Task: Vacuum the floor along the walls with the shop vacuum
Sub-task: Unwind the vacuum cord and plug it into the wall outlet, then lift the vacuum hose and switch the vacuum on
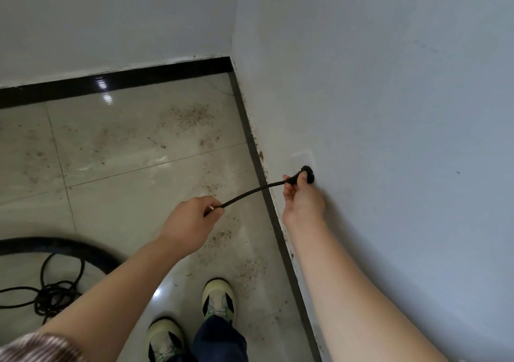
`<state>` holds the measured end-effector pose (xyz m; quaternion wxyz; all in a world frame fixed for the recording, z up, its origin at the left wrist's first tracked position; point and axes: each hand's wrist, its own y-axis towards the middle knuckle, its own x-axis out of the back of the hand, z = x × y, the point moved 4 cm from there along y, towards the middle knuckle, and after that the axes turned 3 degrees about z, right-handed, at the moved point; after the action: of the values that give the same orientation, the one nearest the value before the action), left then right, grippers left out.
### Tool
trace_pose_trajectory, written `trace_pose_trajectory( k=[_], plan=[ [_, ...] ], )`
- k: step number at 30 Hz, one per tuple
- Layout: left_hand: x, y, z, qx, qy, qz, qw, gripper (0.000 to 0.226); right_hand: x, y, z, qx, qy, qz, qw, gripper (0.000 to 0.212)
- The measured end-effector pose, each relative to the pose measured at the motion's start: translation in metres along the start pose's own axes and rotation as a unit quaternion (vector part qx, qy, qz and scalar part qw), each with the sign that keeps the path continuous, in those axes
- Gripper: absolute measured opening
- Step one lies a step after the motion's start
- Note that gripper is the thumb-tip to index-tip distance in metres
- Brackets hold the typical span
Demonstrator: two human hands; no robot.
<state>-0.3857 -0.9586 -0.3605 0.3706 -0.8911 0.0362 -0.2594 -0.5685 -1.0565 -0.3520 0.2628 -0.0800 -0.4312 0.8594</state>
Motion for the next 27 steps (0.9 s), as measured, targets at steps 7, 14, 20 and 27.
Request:
trace_pose_trajectory(
  k=[7, 14, 20, 27],
  plan=[
    [0.016, -0.036, 0.003, 0.007, -0.015, -0.024, 1.000, 0.036, -0.013, -0.052, -0.022, -0.016, -0.263, 0.081, 0.961, 0.014],
    [0.081, -0.135, 0.061, 0.087, -0.015, -0.119, 0.989, 0.038, -0.044, -0.167, -0.088, 0.027, -0.425, 0.204, 0.881, 0.014],
    [0.108, -0.269, 0.138, 0.182, -0.060, -0.219, 0.957, 0.037, -0.038, -0.281, -0.162, 0.033, -0.560, 0.319, 0.764, 0.024],
    [0.102, -0.428, 0.236, 0.205, -0.095, -0.341, 0.913, 0.034, -0.004, -0.400, -0.271, 0.007, -0.611, 0.397, 0.685, 0.022]
  ],
)
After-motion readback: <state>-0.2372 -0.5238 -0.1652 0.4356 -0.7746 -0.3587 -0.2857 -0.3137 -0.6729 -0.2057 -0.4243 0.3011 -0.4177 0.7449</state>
